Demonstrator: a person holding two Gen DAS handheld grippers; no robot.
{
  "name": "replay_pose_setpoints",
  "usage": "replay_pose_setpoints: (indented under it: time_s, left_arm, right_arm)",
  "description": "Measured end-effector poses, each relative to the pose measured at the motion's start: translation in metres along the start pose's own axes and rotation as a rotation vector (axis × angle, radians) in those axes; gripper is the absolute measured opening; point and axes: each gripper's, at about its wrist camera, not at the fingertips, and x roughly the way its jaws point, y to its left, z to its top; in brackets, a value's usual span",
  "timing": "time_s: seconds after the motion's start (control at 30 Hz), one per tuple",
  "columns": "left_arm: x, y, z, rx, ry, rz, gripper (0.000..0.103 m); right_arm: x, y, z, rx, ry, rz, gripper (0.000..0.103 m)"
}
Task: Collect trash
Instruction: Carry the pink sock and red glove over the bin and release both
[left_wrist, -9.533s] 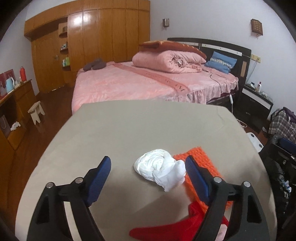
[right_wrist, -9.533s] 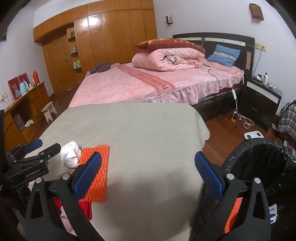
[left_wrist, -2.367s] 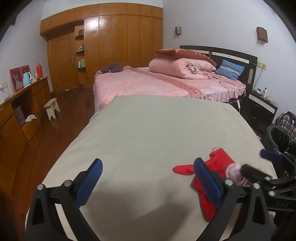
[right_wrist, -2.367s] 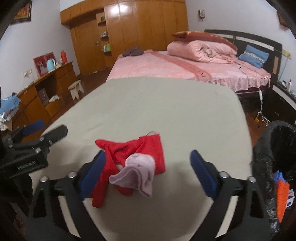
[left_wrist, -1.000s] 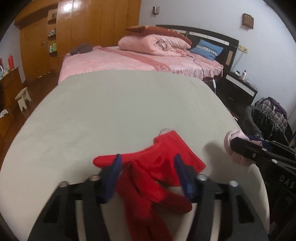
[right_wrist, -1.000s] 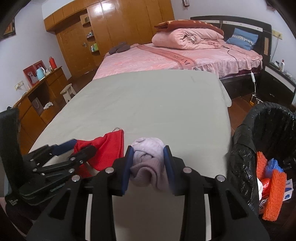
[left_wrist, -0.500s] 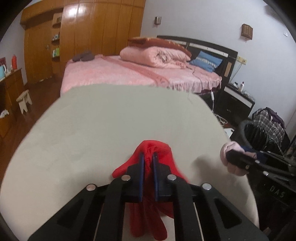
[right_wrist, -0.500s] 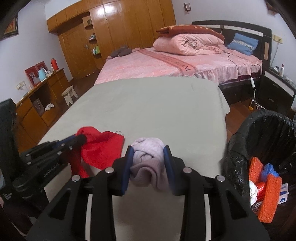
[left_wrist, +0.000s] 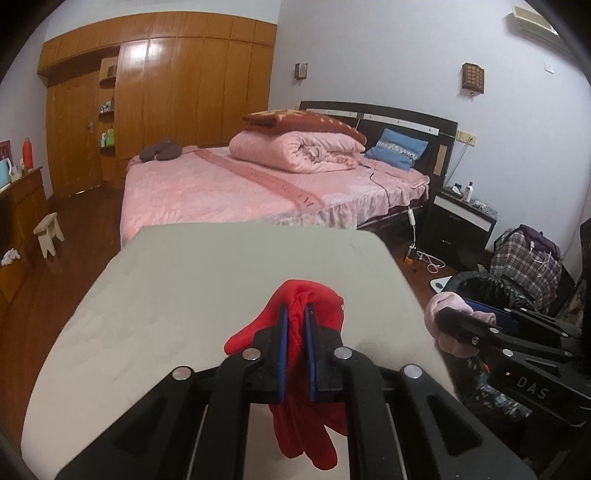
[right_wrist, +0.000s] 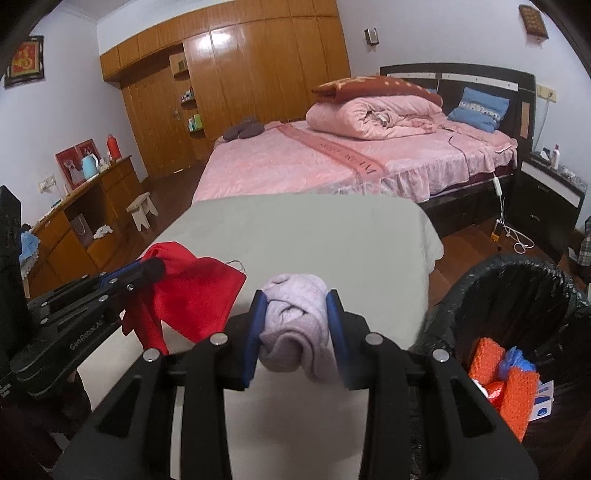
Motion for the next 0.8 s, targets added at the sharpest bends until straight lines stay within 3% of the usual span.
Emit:
replay_pose_setpoints:
  time_s: [0.43, 0.8]
  left_arm:
    - [-0.020, -0.028, 0.021, 0.002, -0.048, -0.048, 0.009]
    - [-0.033, -0.068, 0.035, 0.049, -0.088, -0.135, 0.009]
  right_arm:
    - [-0.046, -0.015, 0.018, -0.017, -0.091, -0.048, 0.033]
    - [-0.084, -0.044, 0.031, -0.002, -0.164, -0.103, 0.033]
